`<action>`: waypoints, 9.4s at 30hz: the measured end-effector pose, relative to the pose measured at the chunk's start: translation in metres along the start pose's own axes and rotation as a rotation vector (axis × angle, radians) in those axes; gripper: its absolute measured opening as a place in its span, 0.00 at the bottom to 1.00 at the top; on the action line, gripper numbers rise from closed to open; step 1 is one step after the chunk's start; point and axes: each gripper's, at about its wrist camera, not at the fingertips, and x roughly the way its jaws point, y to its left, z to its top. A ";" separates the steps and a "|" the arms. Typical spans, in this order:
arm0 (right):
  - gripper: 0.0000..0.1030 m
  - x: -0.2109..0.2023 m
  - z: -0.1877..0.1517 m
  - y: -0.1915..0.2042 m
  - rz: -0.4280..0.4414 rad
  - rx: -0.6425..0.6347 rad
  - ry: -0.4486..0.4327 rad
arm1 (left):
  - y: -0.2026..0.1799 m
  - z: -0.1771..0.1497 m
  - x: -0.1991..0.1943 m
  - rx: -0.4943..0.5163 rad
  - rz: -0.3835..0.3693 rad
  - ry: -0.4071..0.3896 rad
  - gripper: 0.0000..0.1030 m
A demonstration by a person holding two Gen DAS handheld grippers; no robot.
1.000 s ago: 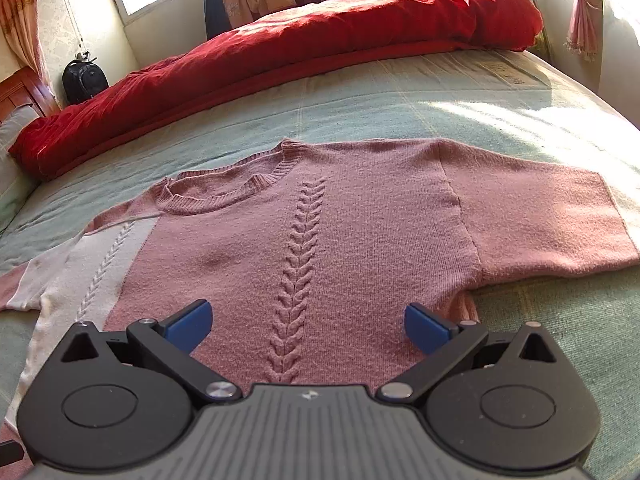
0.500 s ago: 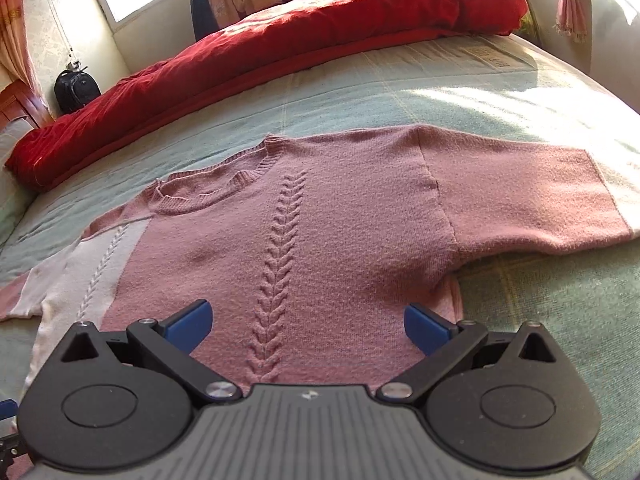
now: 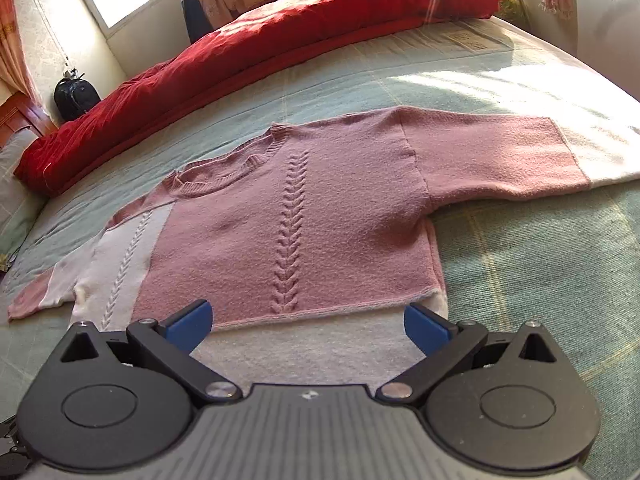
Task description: Fold clothes
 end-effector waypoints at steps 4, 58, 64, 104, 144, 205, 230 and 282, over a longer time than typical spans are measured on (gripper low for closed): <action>1.00 -0.003 -0.012 0.016 0.011 -0.042 0.034 | 0.011 0.007 -0.015 -0.052 -0.044 -0.004 0.88; 1.00 0.082 -0.023 0.111 -0.060 -0.167 0.171 | 0.444 0.068 0.061 -1.227 -0.013 -0.208 0.26; 1.00 0.087 -0.024 0.116 -0.076 -0.209 0.169 | 0.459 0.071 0.071 -1.261 -0.031 -0.252 0.19; 1.00 0.022 -0.044 0.121 -0.077 -0.391 0.098 | 0.375 0.192 0.017 -0.774 0.283 -0.145 0.04; 1.00 -0.038 -0.068 0.095 -0.091 -0.433 0.095 | 0.169 0.276 -0.019 -0.555 0.073 -0.197 0.04; 1.00 -0.044 -0.079 0.029 0.074 -0.288 0.149 | -0.087 0.308 0.062 -0.198 -0.056 -0.003 0.04; 1.00 -0.040 -0.080 0.014 0.079 -0.243 0.156 | -0.121 0.291 0.103 -0.145 -0.040 0.105 0.05; 1.00 -0.006 -0.075 0.088 0.040 -0.313 0.250 | 0.083 0.211 0.094 -0.245 -0.038 0.258 0.38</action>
